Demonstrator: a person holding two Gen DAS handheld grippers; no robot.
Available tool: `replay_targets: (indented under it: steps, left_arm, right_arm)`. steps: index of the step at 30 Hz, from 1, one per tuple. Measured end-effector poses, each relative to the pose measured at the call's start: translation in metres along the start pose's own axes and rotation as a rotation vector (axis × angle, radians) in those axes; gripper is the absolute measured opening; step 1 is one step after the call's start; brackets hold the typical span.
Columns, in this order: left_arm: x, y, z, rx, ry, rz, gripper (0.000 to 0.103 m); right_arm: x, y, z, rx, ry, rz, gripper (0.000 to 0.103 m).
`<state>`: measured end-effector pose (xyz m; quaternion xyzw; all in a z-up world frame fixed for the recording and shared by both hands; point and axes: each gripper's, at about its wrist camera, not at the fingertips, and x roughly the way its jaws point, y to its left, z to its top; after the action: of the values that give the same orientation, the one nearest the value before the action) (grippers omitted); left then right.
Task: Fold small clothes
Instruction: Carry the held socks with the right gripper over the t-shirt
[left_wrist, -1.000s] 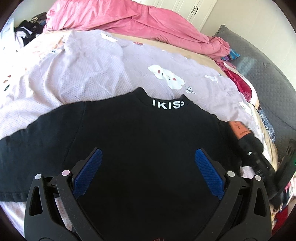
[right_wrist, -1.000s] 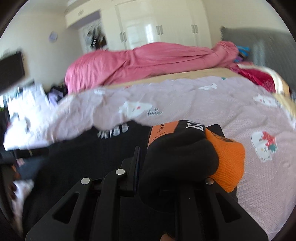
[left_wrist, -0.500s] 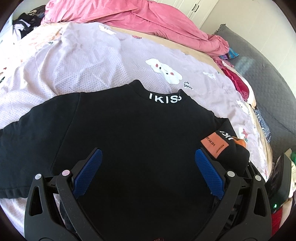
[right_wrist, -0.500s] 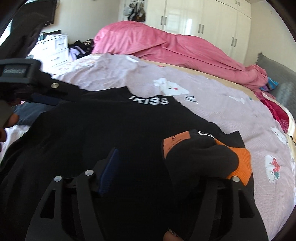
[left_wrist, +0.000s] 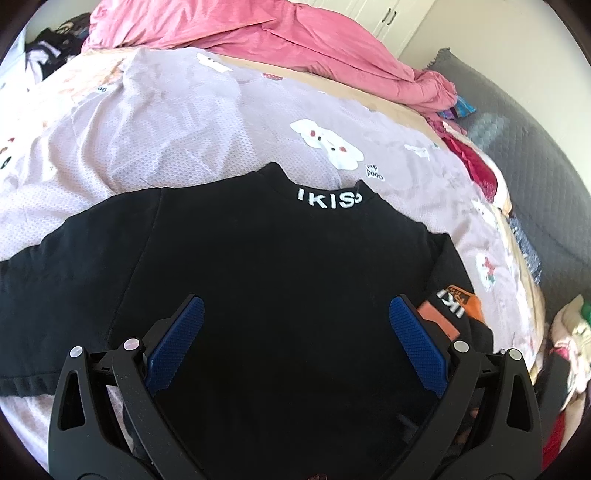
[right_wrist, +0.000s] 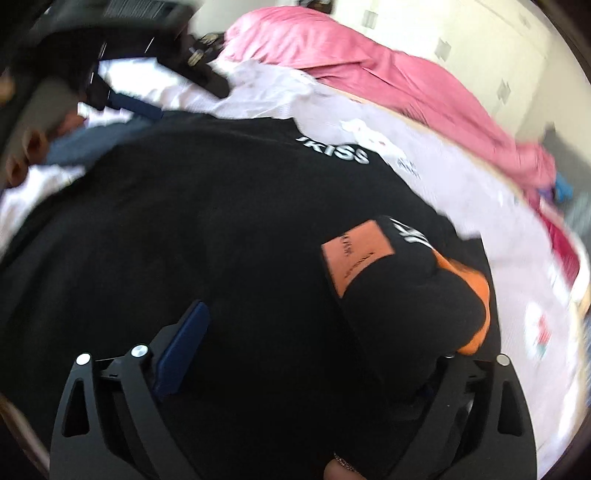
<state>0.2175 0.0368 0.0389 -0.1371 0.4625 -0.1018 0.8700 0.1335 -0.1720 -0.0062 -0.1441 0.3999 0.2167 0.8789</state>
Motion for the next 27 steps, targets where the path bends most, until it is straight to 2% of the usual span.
replay_targets:
  steps: [4,7,8,10,12,14,16,17,18,20,22,25,27]
  left_arm:
    - [0.0,-0.01,-0.007,0.017,0.012,-0.015,0.094]
    - [-0.001,-0.009,-0.011,0.005,0.016,-0.024,0.094]
    - [-0.002,-0.007,-0.012,0.002,0.014,-0.02,0.094]
    - [-0.004,-0.005,-0.012,0.003,0.009,-0.011,0.094]
    - [-0.007,-0.002,-0.011,-0.007,0.001,-0.009,0.094]
    - [-0.012,0.001,-0.008,-0.019,-0.009,-0.014,0.094]
    - [-0.017,0.003,-0.006,-0.027,-0.02,-0.015,0.094]
    - [-0.02,0.005,-0.005,-0.033,-0.029,-0.015,0.094]
    - [-0.024,0.008,-0.002,-0.041,-0.039,-0.012,0.094]
    - [-0.03,0.012,0.002,-0.049,-0.058,0.005,0.094]
    - [-0.037,0.019,0.008,-0.055,-0.083,0.037,0.094]
    - [-0.046,0.028,0.013,-0.078,-0.103,0.047,0.094]
    - [-0.049,0.033,0.016,-0.094,-0.11,0.041,0.094]
  right_arm:
    - [-0.018,-0.03,-0.017,0.216,-0.022,0.133,0.095]
    - [-0.029,-0.064,-0.032,0.462,-0.065,0.242,0.095]
    - [-0.032,-0.079,-0.037,0.55,-0.099,0.309,0.095]
    - [-0.032,-0.097,-0.039,0.655,-0.139,0.385,0.095]
    - [-0.023,-0.106,-0.034,0.694,-0.124,0.445,0.093]
    - [-0.012,-0.109,-0.031,0.718,-0.074,0.446,0.074]
    - [-0.001,-0.114,-0.027,0.745,-0.058,0.438,0.032]
    - [0.0,-0.114,-0.023,0.747,-0.069,0.438,0.022]
    - [0.0,-0.113,-0.014,0.754,-0.094,0.446,0.017]
    - [-0.004,-0.107,0.003,0.736,-0.128,0.412,0.016]
    - [-0.014,-0.095,0.028,0.659,-0.187,0.341,0.015]
    - [-0.022,-0.075,0.059,0.535,-0.265,0.251,0.015]
    - [-0.02,-0.05,0.076,0.406,-0.293,0.143,0.015]
